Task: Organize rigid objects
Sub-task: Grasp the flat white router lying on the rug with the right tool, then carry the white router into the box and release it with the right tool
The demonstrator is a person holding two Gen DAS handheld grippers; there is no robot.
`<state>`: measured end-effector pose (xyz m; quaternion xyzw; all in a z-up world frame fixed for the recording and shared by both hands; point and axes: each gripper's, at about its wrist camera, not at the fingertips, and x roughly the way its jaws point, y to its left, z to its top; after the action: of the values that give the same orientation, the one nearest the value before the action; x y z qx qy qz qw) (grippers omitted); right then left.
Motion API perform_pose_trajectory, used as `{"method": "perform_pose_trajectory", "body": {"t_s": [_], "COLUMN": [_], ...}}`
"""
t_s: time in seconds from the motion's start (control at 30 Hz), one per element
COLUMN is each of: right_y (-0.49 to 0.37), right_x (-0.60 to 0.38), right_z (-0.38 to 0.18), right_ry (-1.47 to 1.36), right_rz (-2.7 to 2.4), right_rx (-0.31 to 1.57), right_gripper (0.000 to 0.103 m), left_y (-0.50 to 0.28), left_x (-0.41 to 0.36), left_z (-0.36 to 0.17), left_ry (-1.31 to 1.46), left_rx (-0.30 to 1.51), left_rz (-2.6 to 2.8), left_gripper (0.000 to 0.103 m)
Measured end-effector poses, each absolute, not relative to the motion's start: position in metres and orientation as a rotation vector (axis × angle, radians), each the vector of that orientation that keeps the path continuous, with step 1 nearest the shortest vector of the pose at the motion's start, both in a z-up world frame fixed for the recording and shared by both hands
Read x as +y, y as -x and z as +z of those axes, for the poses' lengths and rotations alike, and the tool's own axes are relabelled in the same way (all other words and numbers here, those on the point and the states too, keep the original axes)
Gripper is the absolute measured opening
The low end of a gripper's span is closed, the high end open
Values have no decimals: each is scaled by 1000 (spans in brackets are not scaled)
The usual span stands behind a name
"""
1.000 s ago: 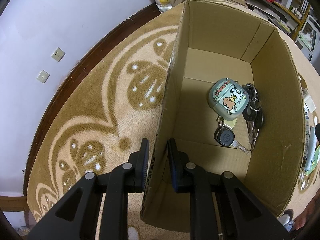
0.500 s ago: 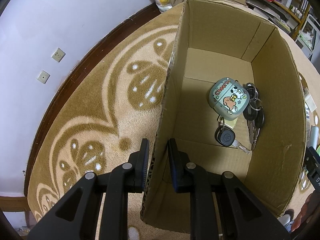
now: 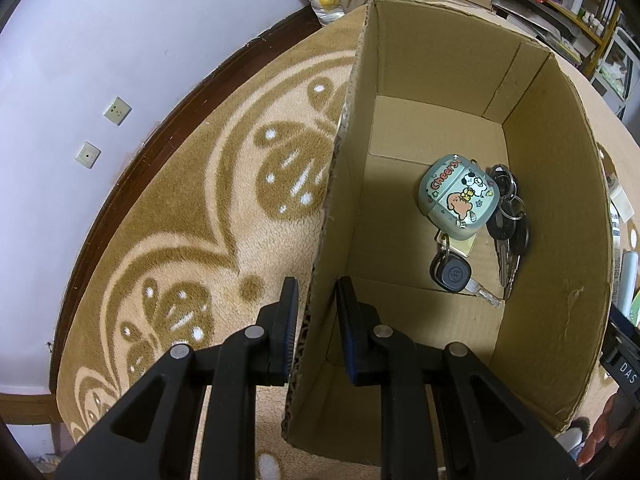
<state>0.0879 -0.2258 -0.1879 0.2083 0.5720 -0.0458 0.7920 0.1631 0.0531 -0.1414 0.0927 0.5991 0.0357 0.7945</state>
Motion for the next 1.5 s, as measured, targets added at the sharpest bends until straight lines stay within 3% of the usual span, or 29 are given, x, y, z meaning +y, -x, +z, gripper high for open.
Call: {"method": "perform_pose_trajectory", "body": {"t_s": [0.37, 0.5, 0.93, 1.5], "right_y": [-92, -92, -92, -133], "right_x": [-221, -215, -216, -175], "right_z": [-199, -197, -161, -50], "right_ry": [-400, -332, -344, -193], "right_rz": [-147, -208, -157, -30], "right_rx": [1245, 1244, 1116, 917], "right_gripper": [77, 52, 51, 51], "left_y": [-162, -162, -163, -163], "left_x": [53, 53, 56, 55], "left_z": [-140, -141, -143, -144], "left_ry": [-198, -199, -183, -187], "left_rx": [1288, 1291, 1303, 1297], "left_rz": [77, 75, 71, 68], "left_gripper": [19, 19, 19, 18]}}
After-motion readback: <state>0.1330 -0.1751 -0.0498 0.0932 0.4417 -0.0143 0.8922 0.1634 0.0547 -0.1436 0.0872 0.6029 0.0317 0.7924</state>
